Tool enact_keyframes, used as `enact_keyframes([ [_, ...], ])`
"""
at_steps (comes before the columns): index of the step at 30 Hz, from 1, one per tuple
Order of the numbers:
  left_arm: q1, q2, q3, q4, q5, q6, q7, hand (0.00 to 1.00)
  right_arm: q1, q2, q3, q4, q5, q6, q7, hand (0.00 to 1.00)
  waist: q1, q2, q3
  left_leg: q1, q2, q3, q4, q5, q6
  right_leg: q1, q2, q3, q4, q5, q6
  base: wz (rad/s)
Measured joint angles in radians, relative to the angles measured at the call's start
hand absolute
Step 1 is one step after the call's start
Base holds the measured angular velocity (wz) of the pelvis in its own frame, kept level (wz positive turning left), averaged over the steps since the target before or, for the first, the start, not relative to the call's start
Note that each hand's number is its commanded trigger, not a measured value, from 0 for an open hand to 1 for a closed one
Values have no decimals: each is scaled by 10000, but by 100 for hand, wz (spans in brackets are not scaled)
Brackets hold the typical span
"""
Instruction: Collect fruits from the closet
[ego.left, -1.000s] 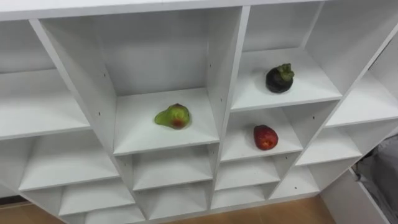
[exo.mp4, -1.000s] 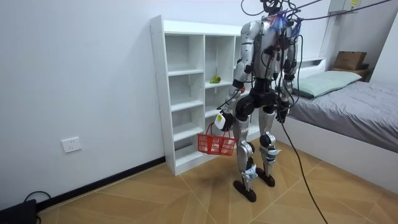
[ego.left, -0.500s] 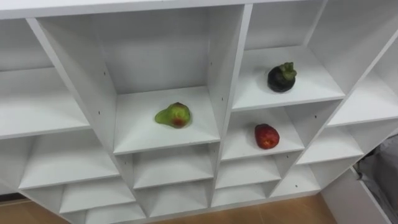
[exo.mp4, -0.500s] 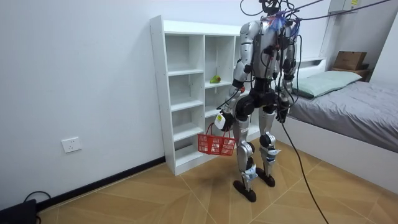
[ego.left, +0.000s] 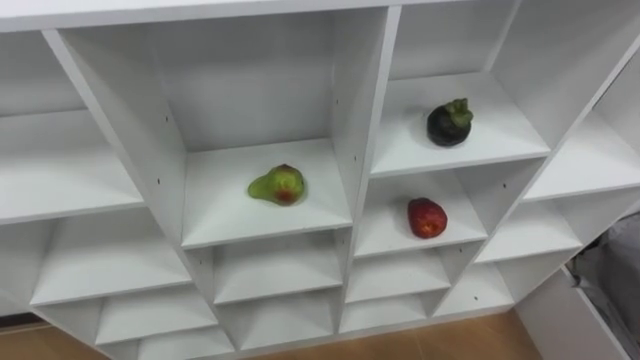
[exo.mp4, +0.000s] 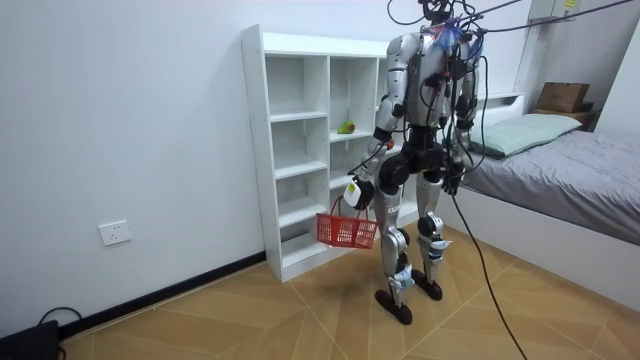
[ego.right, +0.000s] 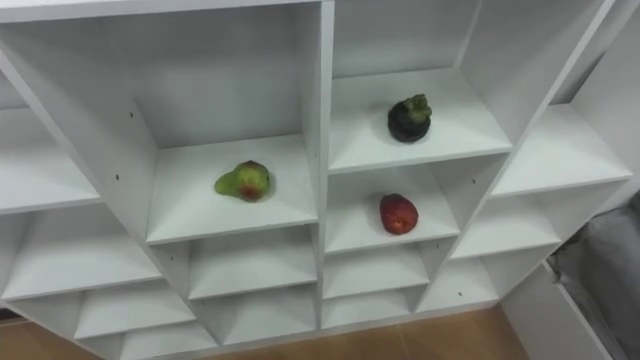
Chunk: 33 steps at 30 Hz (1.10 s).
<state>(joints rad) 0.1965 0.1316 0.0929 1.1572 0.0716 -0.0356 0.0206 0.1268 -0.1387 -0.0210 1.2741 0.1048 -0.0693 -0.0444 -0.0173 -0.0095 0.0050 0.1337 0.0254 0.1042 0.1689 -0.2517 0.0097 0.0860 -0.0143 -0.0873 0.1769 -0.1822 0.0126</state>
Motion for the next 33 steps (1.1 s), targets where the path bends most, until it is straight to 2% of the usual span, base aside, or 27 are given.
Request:
enact_keyframes([
  [4, -80, 32, -163, 7, -31, -349, 187, 100, 14, -2, 3, -545, -648, -155, -45, 0, 4, -11, 6, 7, 0, 17, 0, 0, 0, -38, 5, 43, 31, 0, 0, -2],
  [9, -128, 41, -222, -54, -31, -848, 202, 100, 250, 0, 27, -2512, -1262, -608, -324, 0, 6, -36, 11, -32, -2, 44, -8, 0, 1, -209, 3, 72, 80, -1, 1, -4],
  [12, -36, 24, -231, -428, -50, -967, 199, 100, 783, 11, 125, -4236, -1542, -842, -422, 0, 33, -76, -13, -1, 1, 60, -15, 1, 1, -221, 9, 87, 64, -1, 1, 0],
  [16, -41, 25, -359, -575, -412, -1063, 168, 100, 1200, 70, 445, -5680, -1523, -908, -439, 0, 44, -105, -48, -6, 0, 75, -13, 2, 1, -241, 9, 114, 65, -1, 1, -2],
  [17, -37, 26, -363, -637, -411, -1125, 148, 100, 1417, 98, 490, -6248, -1539, -899, -439, 0, 128, -77, -82, -10, 0, 116, -25, 2, 1, -265, 8, 121, 66, -1, 1, -6],
  [18, -38, 31, -367, -636, -413, -1210, 133, 100, 1549, 109, 538, -6812, -1547, -913, -440, 0, 153, -87, -67, -32, 3, 145, -26, 2, 2, -309, 3, 121, 78, -1, 2, -7],
  [21, 28, 28, -382, -637, -410, -1263, 119, 100, 1710, 119, 648, -7627, -1617, -1088, -485, 0, 175, -88, -58, -40, 4, 166, -26, 3, 2, -320, 3, 118, 81, 1, 2, -2],
  [25, 178, 11, -385, -783, -429, -1281, 148, 100, 1835, 187, 670, -8500, -2067, -1134, -698, 0, 171, -106, -64, -71, 2, 168, -25, 2, 2, -318, 1, 116, 89, 1, 3, 0],
  [30, 207, 3, -456, -764, -912, -1292, 202, 100, 2114, 178, 787, -9871, -2277, -1345, -1292, 0, 194, -23, -68, -85, 9, 147, -16, 2, 2, -335, 5, 98, 95, 7, -3, 0],
  [33, 204, 6, -597, -752, -1124, -1325, 304, 100, 2184, 173, 801, -10821, -2307, -1403, -1759, 0, 194, 102, -86, -154, 9, 147, -15, 2, 2, -328, 4, 85, 107, 25, -3, 0],
])
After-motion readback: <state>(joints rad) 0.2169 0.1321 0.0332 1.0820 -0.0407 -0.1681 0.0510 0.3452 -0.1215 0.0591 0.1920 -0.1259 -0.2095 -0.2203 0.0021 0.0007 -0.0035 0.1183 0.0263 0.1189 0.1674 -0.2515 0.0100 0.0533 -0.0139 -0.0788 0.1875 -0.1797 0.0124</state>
